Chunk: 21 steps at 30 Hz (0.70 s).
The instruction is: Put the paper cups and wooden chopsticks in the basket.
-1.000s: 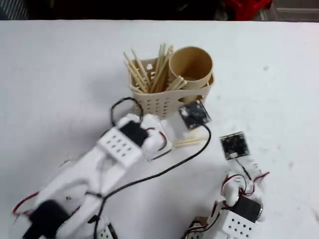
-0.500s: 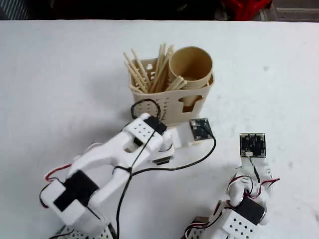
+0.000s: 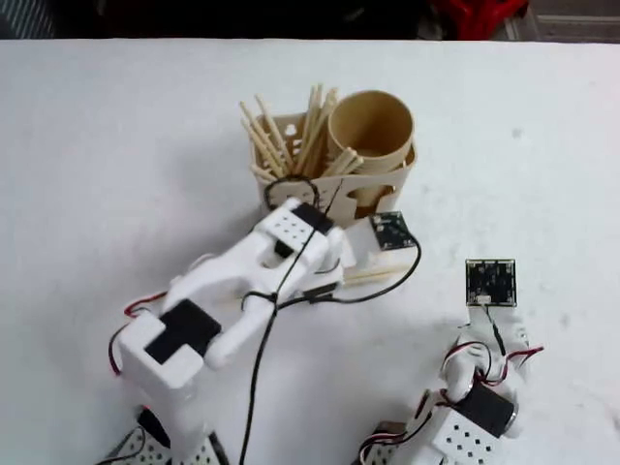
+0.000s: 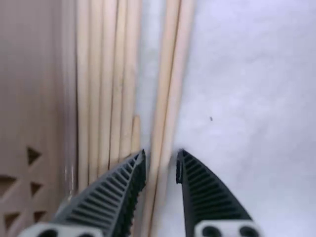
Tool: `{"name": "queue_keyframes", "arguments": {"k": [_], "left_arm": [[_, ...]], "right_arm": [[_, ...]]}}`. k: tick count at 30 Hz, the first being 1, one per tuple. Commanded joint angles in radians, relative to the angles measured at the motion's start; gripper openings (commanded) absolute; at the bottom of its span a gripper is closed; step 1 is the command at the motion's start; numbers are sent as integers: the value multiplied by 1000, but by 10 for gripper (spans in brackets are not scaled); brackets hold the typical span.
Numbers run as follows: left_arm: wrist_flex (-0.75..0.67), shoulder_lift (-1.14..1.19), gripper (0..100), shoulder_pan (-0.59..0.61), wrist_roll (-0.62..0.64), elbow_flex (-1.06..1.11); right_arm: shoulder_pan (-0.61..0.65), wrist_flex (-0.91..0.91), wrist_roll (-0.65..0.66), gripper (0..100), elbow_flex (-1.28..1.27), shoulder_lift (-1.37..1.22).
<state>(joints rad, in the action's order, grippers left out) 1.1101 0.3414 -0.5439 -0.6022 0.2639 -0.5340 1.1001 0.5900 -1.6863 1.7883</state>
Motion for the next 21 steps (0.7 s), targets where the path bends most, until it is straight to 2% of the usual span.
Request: {"name": "queue_keyframes", "arguments": {"k": [1,9,18,21], "left_arm": [[34,18,127,2,-15,-34],[152,-10,127,-51,-17,-32],[78,42,127,-7,-17,-46],[109,82,98,-12,-11,-95]], "right_arm": [[-8,-1,-11,18,-5,10],[-8,-1,-11,18,-5,8],[-8,-1,-11,18,-5,8],[-8,-1,-11,18,-5,8]]}}
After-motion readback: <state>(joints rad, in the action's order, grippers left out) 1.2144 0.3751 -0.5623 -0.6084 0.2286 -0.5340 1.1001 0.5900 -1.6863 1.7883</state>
